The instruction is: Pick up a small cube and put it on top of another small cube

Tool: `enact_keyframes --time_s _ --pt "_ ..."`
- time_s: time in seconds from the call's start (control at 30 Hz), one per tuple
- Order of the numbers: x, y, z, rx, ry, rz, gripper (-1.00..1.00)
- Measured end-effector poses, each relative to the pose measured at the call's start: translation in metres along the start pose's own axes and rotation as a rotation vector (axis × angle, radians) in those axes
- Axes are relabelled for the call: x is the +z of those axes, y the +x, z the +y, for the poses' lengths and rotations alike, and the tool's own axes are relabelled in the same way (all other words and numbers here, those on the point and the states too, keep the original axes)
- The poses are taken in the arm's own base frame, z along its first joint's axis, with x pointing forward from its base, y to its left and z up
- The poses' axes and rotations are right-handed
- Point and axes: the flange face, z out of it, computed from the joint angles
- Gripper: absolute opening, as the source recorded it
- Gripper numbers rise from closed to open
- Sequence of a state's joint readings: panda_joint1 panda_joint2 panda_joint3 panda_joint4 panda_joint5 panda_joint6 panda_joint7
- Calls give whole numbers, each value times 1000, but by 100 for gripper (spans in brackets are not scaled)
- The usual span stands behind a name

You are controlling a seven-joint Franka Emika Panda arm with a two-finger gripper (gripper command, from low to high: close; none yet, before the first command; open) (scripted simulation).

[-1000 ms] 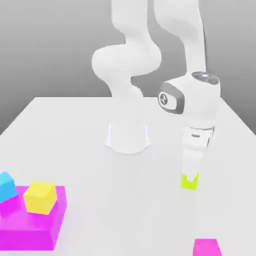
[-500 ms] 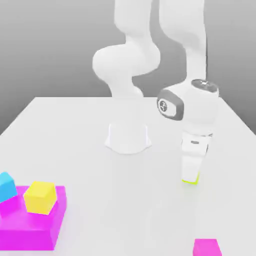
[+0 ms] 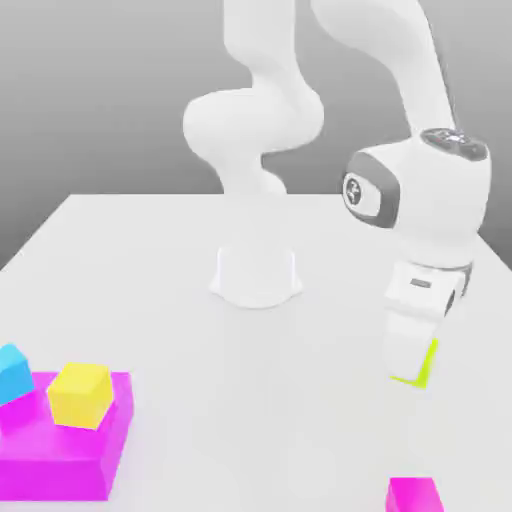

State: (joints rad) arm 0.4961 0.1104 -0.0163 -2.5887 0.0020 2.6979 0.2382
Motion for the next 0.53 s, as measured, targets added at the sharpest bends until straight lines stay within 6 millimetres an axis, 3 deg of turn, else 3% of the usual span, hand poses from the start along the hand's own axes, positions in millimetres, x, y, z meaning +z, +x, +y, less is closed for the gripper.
enact_keyframes --time_s 0.27,0.4,0.43,0.53 --pt "-19 94 48 124 2 0 -100" --pt "28 104 55 138 2 0 -100" --pt "37 104 55 138 2 -1 100" --pt "37 104 55 138 2 -1 100"
